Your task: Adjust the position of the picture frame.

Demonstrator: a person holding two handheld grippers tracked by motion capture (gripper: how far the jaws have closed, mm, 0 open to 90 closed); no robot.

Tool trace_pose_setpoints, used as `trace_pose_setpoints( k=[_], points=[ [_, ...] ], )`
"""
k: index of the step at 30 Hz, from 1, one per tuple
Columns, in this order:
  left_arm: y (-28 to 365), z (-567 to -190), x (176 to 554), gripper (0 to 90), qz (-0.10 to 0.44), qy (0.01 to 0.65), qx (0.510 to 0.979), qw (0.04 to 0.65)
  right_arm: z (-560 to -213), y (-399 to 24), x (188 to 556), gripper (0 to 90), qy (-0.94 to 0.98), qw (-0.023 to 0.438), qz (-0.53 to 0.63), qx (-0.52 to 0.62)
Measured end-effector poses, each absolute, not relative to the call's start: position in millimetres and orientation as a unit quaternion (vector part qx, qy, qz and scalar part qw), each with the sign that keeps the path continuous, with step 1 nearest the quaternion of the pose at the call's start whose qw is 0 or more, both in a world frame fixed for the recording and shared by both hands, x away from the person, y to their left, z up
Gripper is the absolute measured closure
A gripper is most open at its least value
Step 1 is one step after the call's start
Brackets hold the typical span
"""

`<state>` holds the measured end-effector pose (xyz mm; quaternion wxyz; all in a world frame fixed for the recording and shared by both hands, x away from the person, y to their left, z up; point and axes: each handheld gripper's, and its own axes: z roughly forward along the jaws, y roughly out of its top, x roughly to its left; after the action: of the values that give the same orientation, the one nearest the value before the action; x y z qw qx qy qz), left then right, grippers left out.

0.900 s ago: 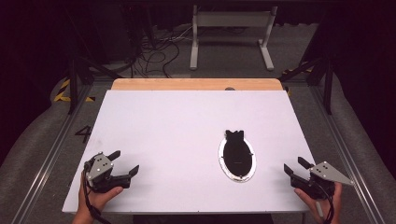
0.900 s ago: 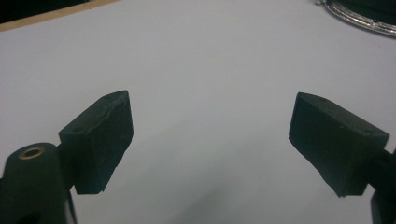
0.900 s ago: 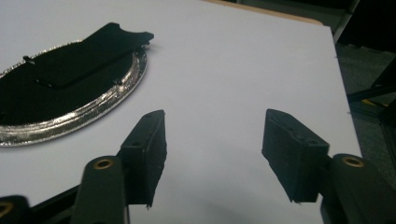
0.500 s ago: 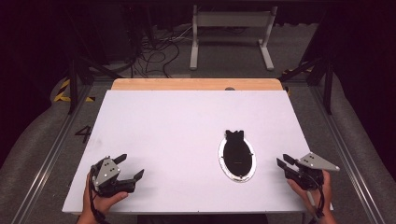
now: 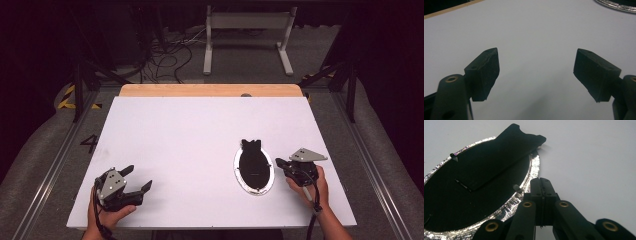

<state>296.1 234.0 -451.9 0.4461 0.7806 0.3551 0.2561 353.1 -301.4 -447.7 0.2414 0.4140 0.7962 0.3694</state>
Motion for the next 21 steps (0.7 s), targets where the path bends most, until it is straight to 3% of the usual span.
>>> trace_pose_setpoints(
  k=[21],
  points=[
    [233.1,-451.7,293.8,20.1,0.259,0.347,0.790,0.434,-456.2,-296.9,345.3,90.0,0.821,0.212,0.346,0.402]
  ],
)
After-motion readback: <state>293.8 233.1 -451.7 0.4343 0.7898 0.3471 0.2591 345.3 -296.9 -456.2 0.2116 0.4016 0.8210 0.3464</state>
